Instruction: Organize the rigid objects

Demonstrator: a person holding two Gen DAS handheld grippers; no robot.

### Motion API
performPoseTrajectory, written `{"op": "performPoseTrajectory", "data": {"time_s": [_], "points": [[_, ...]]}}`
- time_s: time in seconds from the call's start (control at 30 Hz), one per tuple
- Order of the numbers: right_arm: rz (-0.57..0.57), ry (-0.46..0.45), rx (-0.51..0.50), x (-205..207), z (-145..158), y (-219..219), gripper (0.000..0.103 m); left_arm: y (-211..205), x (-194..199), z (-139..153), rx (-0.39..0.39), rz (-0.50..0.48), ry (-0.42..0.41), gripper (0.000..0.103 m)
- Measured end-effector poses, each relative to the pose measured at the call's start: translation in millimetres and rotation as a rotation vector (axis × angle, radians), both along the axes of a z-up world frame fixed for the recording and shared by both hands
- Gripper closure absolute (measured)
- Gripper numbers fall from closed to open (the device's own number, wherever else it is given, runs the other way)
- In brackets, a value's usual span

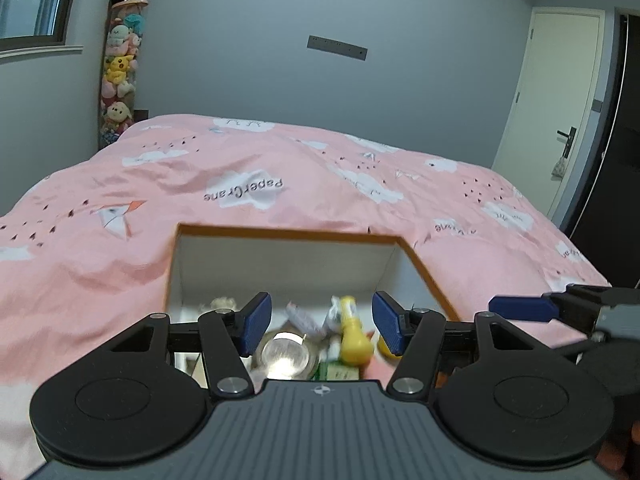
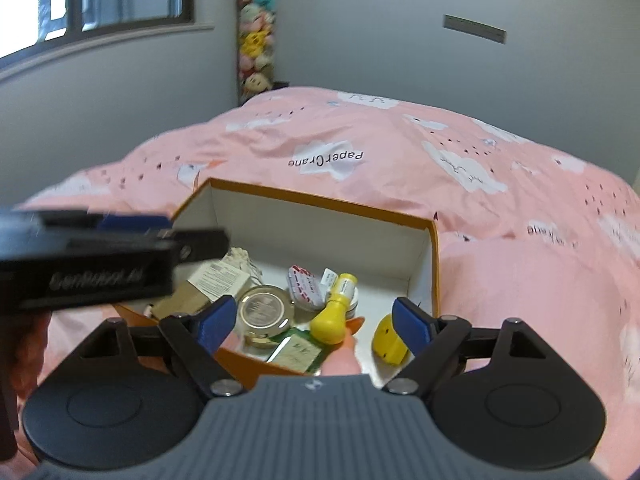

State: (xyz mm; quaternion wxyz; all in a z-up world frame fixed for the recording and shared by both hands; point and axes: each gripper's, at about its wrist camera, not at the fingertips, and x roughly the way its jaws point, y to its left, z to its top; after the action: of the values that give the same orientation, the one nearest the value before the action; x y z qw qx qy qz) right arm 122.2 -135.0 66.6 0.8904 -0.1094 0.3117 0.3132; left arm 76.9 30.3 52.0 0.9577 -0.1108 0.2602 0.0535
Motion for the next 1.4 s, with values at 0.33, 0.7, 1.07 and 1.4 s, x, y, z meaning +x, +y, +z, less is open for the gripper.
{"op": "performPoseTrajectory", "data": {"time_s": [0.33, 0.7, 1.07, 1.4], "points": [[-0.060, -0.030, 0.028, -43.5, -10.7, -5.7, 0.013, 8.2, -58.9, -6.5, 0.044, 0.150, -0.041, 0.036], [-0.129, -0.016, 0.080, -53.2, -27.1, -21.4, 0.003, -5.6, -69.9, -26.0, 0.147, 0.237, 0.006, 0.006], [-0.183, 0.016, 0.022, -43.1, -51.8, -23.5, 0.003, -1.3, -58.5, -52.9, 0.069, 0.255, 0.110, 0.006], [-0.179, 0.029, 0.005, -40.5, -63.1, -20.7, 0.003, -8.7, -54.2, -60.6, 0.100, 0.250, 0.157, 0.006]]}}
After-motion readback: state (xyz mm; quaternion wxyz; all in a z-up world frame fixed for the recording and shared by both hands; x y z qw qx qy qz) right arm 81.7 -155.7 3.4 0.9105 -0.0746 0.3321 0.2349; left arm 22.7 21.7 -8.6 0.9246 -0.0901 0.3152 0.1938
